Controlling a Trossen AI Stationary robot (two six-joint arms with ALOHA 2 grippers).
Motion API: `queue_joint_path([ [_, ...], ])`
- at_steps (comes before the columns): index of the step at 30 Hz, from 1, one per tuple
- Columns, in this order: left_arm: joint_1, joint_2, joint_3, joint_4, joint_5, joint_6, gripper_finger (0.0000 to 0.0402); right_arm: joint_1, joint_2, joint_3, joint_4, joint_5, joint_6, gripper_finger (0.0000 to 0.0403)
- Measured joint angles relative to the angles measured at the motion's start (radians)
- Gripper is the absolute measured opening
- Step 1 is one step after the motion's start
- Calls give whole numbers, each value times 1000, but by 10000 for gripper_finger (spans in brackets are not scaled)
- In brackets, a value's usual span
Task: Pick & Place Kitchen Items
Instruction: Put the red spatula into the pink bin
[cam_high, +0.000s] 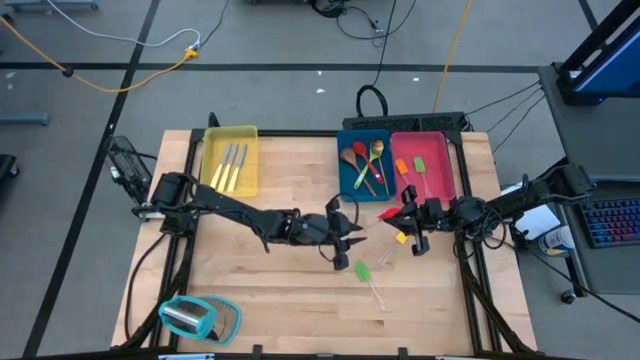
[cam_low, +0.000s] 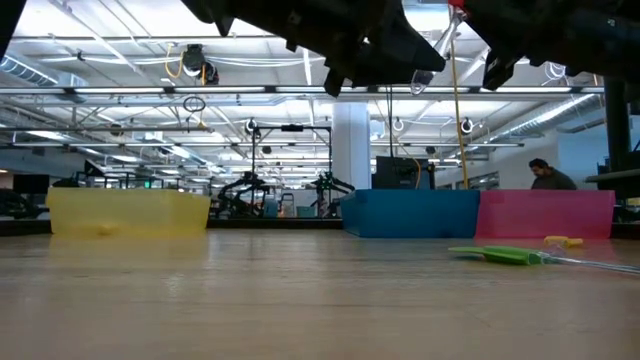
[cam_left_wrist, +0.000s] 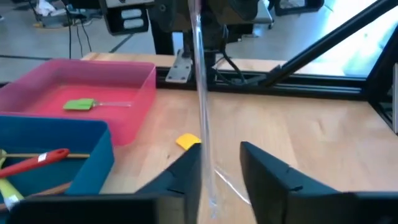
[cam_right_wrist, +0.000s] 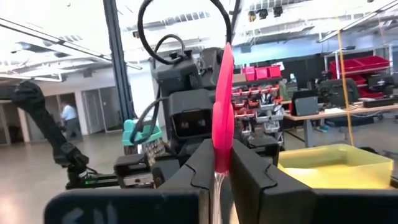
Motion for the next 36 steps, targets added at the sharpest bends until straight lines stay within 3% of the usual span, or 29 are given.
queue_joint_path([
  [5,16,0,0,17,-1,0,28,-12,0,0,1,-5,0,20],
  [7,26,0,0,20,7,-19,14,-15,0,0,2,-4,-5,20],
  [16,33,0,-2,94,8,-10,11,-16,25,3,4,0,-3,22],
  [23,33,0,-2,39,7,-19,10,-15,35,3,-20,-3,0,24],
  [36,28,-3,2,42,-5,-21,11,-15,36,-1,61,-3,-78,108],
])
